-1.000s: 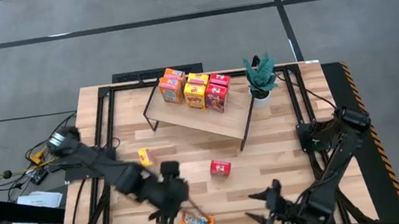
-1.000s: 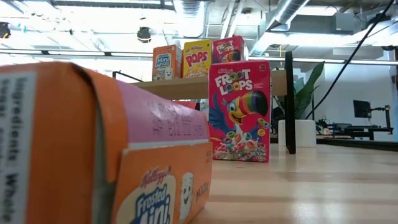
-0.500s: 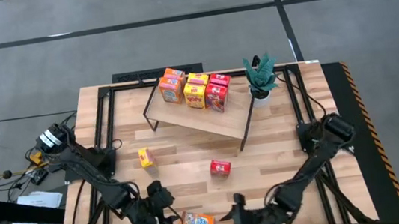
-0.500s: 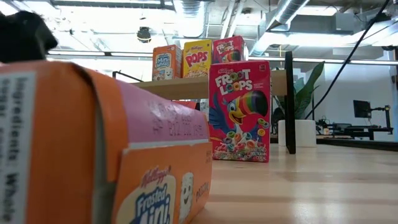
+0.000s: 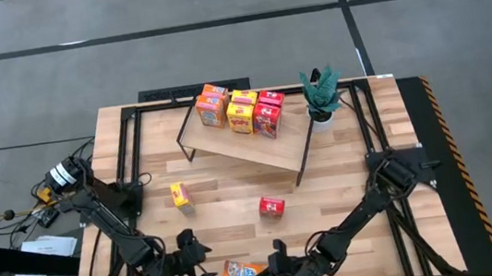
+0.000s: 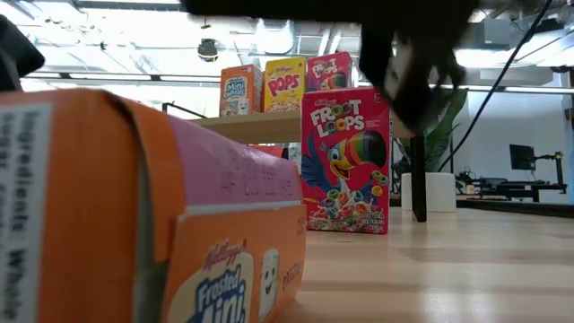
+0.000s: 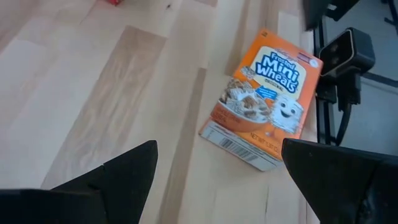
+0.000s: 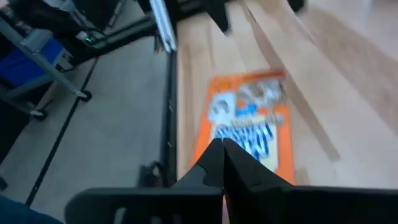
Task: Stack cereal on shelf
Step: Put the orange cereal box on the shelf
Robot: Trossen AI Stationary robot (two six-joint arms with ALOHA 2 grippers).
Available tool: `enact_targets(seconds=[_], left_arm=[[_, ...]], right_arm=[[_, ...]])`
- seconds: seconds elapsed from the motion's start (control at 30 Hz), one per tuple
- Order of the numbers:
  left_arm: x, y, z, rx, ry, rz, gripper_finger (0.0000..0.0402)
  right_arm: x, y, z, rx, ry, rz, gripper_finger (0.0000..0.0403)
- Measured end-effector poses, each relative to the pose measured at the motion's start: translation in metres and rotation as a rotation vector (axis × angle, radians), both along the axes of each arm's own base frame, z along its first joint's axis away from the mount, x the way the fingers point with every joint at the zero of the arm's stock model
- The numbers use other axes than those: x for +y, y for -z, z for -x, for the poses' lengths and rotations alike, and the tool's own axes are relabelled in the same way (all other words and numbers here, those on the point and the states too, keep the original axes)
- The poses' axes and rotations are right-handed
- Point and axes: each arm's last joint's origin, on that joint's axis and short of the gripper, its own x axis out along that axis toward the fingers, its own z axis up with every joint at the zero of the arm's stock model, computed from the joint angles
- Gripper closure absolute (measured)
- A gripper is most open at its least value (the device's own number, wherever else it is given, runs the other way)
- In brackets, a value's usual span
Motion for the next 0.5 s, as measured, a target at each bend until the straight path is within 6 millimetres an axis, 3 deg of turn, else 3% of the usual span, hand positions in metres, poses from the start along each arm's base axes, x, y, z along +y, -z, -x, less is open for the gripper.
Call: enact_targets(seconds=[0.23,0.5], left_arm=[[0.000,-0.001,0.000,-0.017,-0.014,-0.008,0.0068],[0.001,-0.005,-0.007,-0.080,-0.046,0.008,0.0068]], right_arm=[[0.000,0.023,0.000,0.067,0.078,-0.045,0.0368],[-0.011,0.014,0.011,0.183,0.166,0.048,0.0394]])
